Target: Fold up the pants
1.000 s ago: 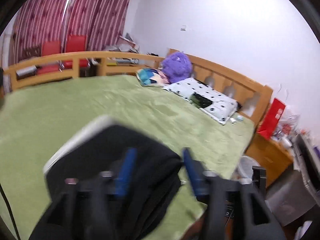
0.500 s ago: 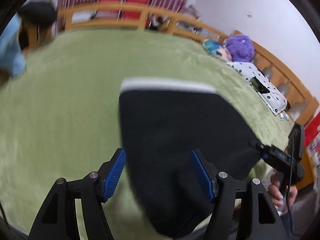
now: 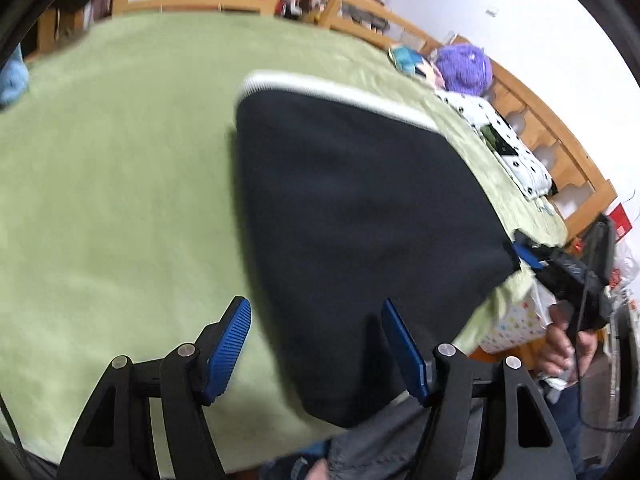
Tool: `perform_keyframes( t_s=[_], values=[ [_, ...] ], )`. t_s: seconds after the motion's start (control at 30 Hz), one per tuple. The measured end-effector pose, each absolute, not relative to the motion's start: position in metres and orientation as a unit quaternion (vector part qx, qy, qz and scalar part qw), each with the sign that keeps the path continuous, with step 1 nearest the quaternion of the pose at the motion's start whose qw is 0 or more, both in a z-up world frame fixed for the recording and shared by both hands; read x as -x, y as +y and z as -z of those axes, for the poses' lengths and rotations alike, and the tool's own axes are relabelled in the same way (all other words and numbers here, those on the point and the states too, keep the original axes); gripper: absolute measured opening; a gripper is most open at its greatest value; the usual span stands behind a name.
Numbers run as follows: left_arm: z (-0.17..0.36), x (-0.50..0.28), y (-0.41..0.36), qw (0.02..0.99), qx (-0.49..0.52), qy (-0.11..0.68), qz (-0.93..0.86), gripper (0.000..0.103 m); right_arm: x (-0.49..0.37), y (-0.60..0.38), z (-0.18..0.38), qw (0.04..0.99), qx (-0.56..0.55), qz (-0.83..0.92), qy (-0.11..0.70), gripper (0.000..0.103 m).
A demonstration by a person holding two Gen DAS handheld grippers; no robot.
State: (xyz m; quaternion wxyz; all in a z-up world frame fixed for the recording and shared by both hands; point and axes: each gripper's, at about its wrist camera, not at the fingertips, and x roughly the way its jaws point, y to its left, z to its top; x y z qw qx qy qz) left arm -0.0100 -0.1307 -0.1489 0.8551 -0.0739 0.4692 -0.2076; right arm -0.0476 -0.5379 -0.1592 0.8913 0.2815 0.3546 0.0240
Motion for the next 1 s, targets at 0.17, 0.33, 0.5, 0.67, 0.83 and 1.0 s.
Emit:
perform_keyframes(
  t_s=[0.17, 0.33, 0.5, 0.67, 0.83, 1.0],
  values=[
    [0.139, -0.026, -0.125, 0.863, 0.084, 0.462, 0.189, 0.068, 0.004, -0.537, 0.134, 0.902, -0.238, -0.037, 0.358, 0.057],
    [0.142, -0.055, -0.124, 0.858, 0.11, 0.466, 0.184, 0.068, -0.051, -0.524, 0.135, 0.903, -0.195, -0.057, 0.38, 0.056],
    [0.143, -0.063, -0.13, 0.861, 0.098, 0.466, 0.177, 0.068, -0.079, -0.497, 0.149, 0.901, -0.127, -0.059, 0.411, 0.014],
    [0.141, -0.066, -0.129, 0.862, 0.098, 0.461, 0.188, 0.068, -0.041, -0.527, 0.121, 0.917, -0.203, -0.073, 0.336, 0.009],
    [0.157, -0.079, -0.14, 0.847, 0.112, 0.478, 0.201, 0.068, -0.044, -0.542, 0.174, 0.889, -0.221, -0.016, 0.401, 0.021],
    [0.176, -0.089, -0.152, 0.828, 0.121, 0.499, 0.226, 0.068, -0.018, -0.554, 0.153, 0.885, -0.21, -0.023, 0.416, 0.049]
  ],
)
